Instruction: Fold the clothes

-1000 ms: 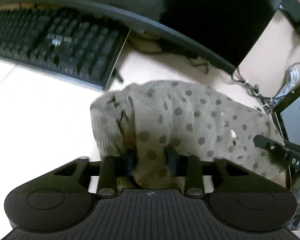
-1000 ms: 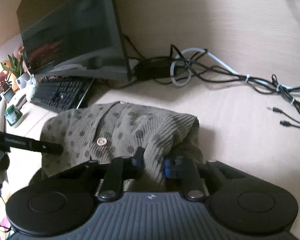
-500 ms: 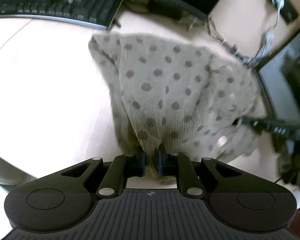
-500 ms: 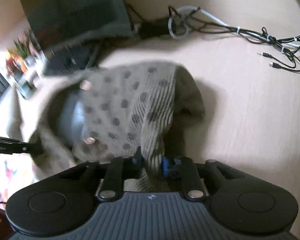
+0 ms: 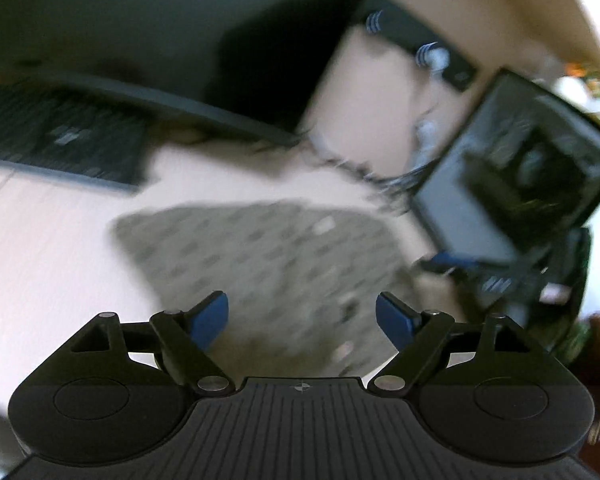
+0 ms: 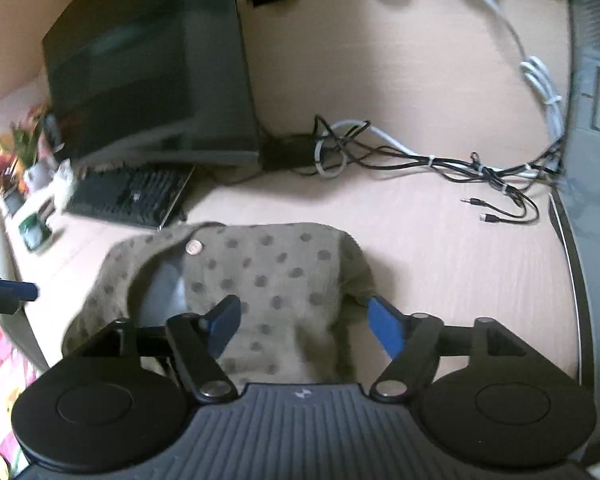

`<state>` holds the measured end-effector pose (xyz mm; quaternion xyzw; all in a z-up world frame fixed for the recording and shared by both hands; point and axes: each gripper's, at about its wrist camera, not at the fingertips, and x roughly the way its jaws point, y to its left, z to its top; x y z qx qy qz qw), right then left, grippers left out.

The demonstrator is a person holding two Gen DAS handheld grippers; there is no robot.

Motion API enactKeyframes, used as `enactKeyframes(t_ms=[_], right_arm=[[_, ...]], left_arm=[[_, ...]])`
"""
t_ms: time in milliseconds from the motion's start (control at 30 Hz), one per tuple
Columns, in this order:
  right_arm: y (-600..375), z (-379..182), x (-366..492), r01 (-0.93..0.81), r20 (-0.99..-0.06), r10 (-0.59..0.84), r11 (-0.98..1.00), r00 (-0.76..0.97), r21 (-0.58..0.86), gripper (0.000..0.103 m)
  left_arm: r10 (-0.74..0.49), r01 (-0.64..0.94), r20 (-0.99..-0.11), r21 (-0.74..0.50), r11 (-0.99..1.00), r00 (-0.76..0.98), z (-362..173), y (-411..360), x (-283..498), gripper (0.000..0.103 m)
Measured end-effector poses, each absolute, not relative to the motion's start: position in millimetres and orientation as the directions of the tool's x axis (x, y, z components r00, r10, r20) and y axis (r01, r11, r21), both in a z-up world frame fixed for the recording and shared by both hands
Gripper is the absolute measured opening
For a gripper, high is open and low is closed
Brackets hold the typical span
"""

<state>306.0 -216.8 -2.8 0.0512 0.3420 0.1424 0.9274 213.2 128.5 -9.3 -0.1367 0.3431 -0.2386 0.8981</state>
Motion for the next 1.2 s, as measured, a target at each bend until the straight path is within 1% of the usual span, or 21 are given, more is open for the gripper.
enactKeyframes(t_ms=[33, 67, 100, 167, 200, 300, 367, 433, 500, 533, 567, 633, 700, 767, 900, 967, 1033, 1200], right_arm=[[-218.0, -2.9, 299.7, -0.216, -0.619, 0.289, 0.957, 0.73, 0.193, 0.076], [-219.1, -3.0, 293.5, -0.202, -0.619, 0.279, 0.96, 0.734, 0.193, 0.078], [-220.2, -3.1, 287.3, -0.188, -0.619, 0.269, 0.963, 0.738, 0.194, 0.082], [-222.5, -3.3, 274.9, -0.161, -0.618, 0.248, 0.968, 0.746, 0.194, 0.083], [-223.6, -3.4, 268.7, -0.147, -0.618, 0.238, 0.97, 0.749, 0.195, 0.083], [-227.0, -3.7, 250.0, -0.106, -0.617, 0.207, 0.975, 0.759, 0.196, 0.084], [-229.3, -3.9, 237.6, -0.078, -0.616, 0.185, 0.977, 0.765, 0.197, 0.089], [-231.6, -4.2, 225.2, -0.051, -0.616, 0.164, 0.979, 0.771, 0.198, 0.093], [-233.8, -4.4, 212.8, -0.023, -0.615, 0.143, 0.98, 0.775, 0.199, 0.103], [-239.4, -4.7, 214.7, -0.013, -0.617, 0.141, 0.978, 0.775, 0.206, 0.103], [-244.6, -4.5, 218.4, -0.026, -0.609, 0.157, 0.975, 0.777, 0.219, 0.103], [-254.5, -3.9, 225.9, -0.061, -0.59, 0.198, 0.968, 0.783, 0.244, 0.103], [-257.2, -5.2, 240.1, -0.11, -0.573, 0.233, 0.964, 0.786, 0.241, 0.103], [-253.5, -6.5, 259.8, -0.162, -0.564, 0.269, 0.959, 0.781, 0.234, 0.103], [-246.0, -8.9, 299.1, -0.264, -0.545, 0.342, 0.94, 0.766, 0.219, 0.103], [-226.6, -9.4, 316.6, -0.316, -0.546, 0.339, 0.939, 0.766, 0.139, 0.103], [-204.2, -10.3, 337.5, -0.338, -0.557, 0.302, 0.94, 0.773, 0.041, 0.103], [-153.3, -19.0, 389.4, -0.45, -0.609, 0.279, 0.881, 0.742, -0.144, 0.103]], left_arm=[[-0.542, 0.364, -0.524, -0.41, 0.836, 0.657, -10.5, 118.5, 217.4, 0.086], [-0.562, 0.392, -0.497, -0.41, 0.824, 0.662, -11.7, 108.5, 221.5, 0.09], [-0.581, 0.42, -0.469, -0.408, 0.81, 0.665, -12.9, 98.5, 225.7, 0.098], [-0.607, 0.463, -0.43, -0.398, 0.792, 0.669, -20.1, 80.0, 235.8, 0.098], [-0.596, 0.457, -0.454, -0.387, 0.801, 0.662, -34.0, 70.9, 244.0, 0.098], [-0.589, 0.434, -0.583, -0.4, 0.807, 0.559, -75.6, 38.4, 259.6, 0.097], [-0.623, 0.477, -0.623, -0.414, 0.775, 0.473, -84.8, 23.6, 249.9, 0.097], [-0.641, 0.531, -0.635, -0.396, 0.749, 0.431, -83.8, 15.8, 229.8, 0.097], [-0.641, 0.569, -0.641, -0.363, 0.738, 0.423, -77.9, 12.9, 207.1, 0.098], [-0.622, 0.543, -0.645, -0.358, 0.76, 0.445, -73.2, 16.1, 199.9, 0.098], [-0.616, 0.507, -0.638, -0.379, 0.774, 0.462, -67.7, 21.8, 194.7, 0.098], [-0.625, 0.427, -0.602, -0.457, 0.78, 0.497, -58.3, 38.9, 189.0, 0.098], [-0.608, 0.33, -0.575, -0.519, 0.789, 0.548, -54.6, 57.4, 188.5, 0.099], [-0.553, 0.207, -0.584, -0.554, 0.807, 0.594, -55.7, 74.8, 192.0, 0.099], [-0.481, -0.012, -0.623, -0.619, 0.786, 0.617, -64.6, 98.1, 198.7, 0.099], [-0.474, -0.04, -0.633, -0.623, 0.781, 0.612, -66.7, 102.8, 200.4, 0.099], [-0.486, -0.039, -0.635, -0.631, 0.775, 0.601, -68.6, 106.3, 203.3, 0.099], [-0.553, 0.015, -0.595, -0.672, 0.74, 0.583, -74.1, 114.0, 214.1, 0.099]])
